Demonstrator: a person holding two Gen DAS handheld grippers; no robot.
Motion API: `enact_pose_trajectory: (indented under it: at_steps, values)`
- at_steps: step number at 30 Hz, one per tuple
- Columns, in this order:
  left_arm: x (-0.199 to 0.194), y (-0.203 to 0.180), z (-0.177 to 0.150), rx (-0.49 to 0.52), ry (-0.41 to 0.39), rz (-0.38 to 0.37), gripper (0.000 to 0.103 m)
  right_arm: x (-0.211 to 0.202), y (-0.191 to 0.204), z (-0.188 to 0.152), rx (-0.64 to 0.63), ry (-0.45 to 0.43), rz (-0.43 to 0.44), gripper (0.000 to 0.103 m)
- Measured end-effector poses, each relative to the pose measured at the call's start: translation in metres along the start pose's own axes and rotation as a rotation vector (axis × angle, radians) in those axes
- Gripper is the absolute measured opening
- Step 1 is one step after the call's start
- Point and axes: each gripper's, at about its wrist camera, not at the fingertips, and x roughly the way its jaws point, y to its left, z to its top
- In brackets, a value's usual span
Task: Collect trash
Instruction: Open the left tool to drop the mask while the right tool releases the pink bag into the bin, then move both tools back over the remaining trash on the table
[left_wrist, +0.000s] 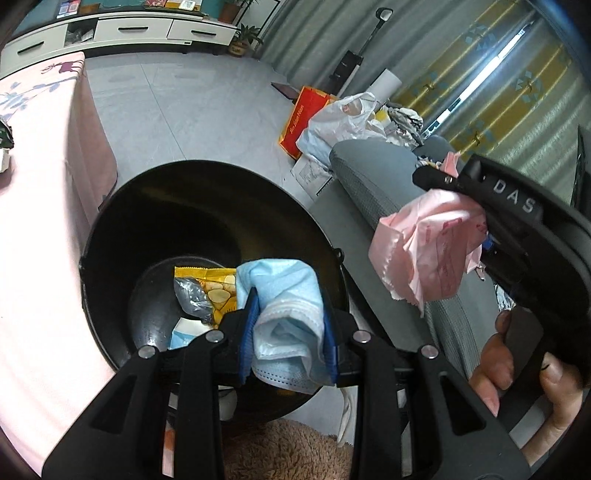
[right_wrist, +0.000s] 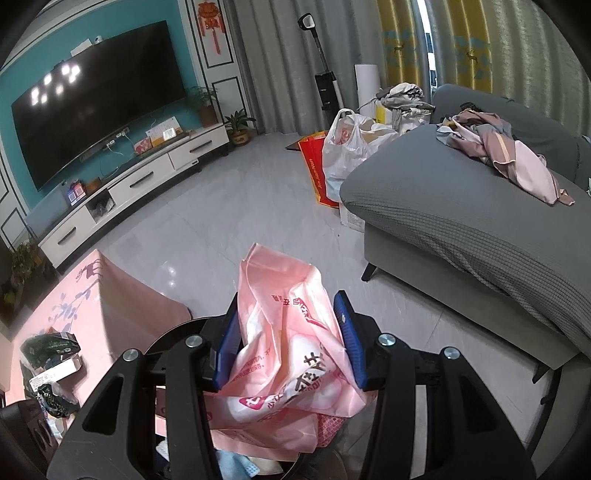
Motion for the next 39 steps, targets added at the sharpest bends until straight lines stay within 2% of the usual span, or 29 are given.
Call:
enact_pose_trajectory:
  at_steps: [8,11,13,14,16,22,25,28,30,34,37,38,39]
  values:
    - [0.016,-0.002,-0.001,-0.001,0.043,-0.013,0.033,0.005,0.001,0.002,-0.006,0.015,-0.016,0.049]
    - [0.015,0.0,-0.001,-0.009,0.036,-0.016,0.047,0.006,0.001,0.002,-0.01,0.016,-0.015,0.049]
    - [0.012,0.001,-0.001,-0.013,0.022,-0.014,0.066,0.006,0.002,0.002,-0.014,0.017,-0.014,0.049]
    - [0.009,0.002,0.0,-0.013,0.012,-0.01,0.071,0.006,0.002,0.002,-0.016,0.018,-0.013,0.049]
    - [0.0,0.003,0.002,-0.006,-0.003,0.007,0.091,0.007,0.004,0.001,-0.018,0.024,0.006,0.049]
    - [-0.04,0.016,0.004,-0.013,-0.09,0.075,0.098,0.008,0.018,0.0,-0.062,0.033,0.046,0.049]
    - [-0.07,0.032,0.006,-0.041,-0.14,0.123,0.1,0.01,0.027,-0.001,-0.086,0.049,0.074,0.051]
    - [-0.103,0.051,0.008,-0.077,-0.21,0.199,0.1,0.015,0.039,-0.004,-0.128,0.072,0.068,0.054]
    - [-0.122,0.066,0.009,-0.1,-0.235,0.249,0.1,0.021,0.052,-0.009,-0.167,0.101,0.064,0.059]
    - [-0.159,0.1,0.006,-0.09,-0.245,0.397,0.1,0.025,0.067,-0.015,-0.211,0.121,0.06,0.083]
    - [-0.181,0.125,-0.001,-0.095,-0.277,0.505,0.1,0.022,0.076,-0.018,-0.225,0.106,0.045,0.089]
    - [-0.191,0.14,-0.006,-0.12,-0.301,0.548,0.1,0.021,0.078,-0.017,-0.226,0.102,0.045,0.092]
    - [-0.196,0.15,-0.008,-0.148,-0.32,0.56,0.1,0.021,0.082,-0.018,-0.231,0.097,0.048,0.092]
